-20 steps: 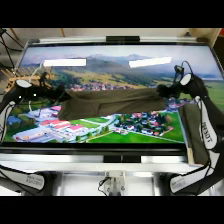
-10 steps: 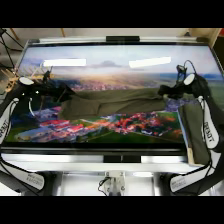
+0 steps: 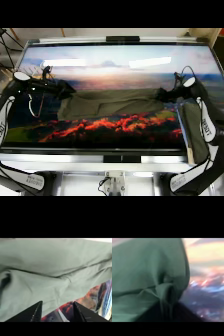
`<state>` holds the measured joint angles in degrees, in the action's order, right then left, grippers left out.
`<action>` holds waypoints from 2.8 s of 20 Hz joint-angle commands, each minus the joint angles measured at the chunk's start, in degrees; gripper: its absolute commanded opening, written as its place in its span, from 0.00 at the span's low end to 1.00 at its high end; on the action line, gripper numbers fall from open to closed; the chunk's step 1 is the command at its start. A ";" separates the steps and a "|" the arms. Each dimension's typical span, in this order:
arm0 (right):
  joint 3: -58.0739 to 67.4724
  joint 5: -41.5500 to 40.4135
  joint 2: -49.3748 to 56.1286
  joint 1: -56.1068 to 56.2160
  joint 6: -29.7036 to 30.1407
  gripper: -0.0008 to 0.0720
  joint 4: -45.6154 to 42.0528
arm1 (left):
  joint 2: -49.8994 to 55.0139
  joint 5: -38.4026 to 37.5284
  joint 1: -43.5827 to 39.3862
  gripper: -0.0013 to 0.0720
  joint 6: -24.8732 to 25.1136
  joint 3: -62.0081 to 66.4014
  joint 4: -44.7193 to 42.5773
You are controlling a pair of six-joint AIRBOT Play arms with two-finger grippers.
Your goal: Fold the shirts.
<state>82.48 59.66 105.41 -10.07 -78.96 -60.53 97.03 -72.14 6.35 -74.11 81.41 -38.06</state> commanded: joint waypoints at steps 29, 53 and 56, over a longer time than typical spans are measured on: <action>0.07 8.48 -36.50 6.95 -6.78 0.10 15.08 | 10.86 18.21 -29.38 0.07 -0.11 15.50 9.49; 0.07 5.44 -15.69 24.94 -17.03 0.86 -9.64 | -10.49 -6.54 5.86 0.08 2.82 15.19 -5.07; -1.38 15.10 -12.76 17.57 -16.09 0.88 -12.90 | -10.49 -6.34 5.40 0.08 3.04 15.19 -5.05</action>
<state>81.97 63.07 91.68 13.89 -92.71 -63.48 86.56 -77.97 12.08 -71.70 96.57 -43.09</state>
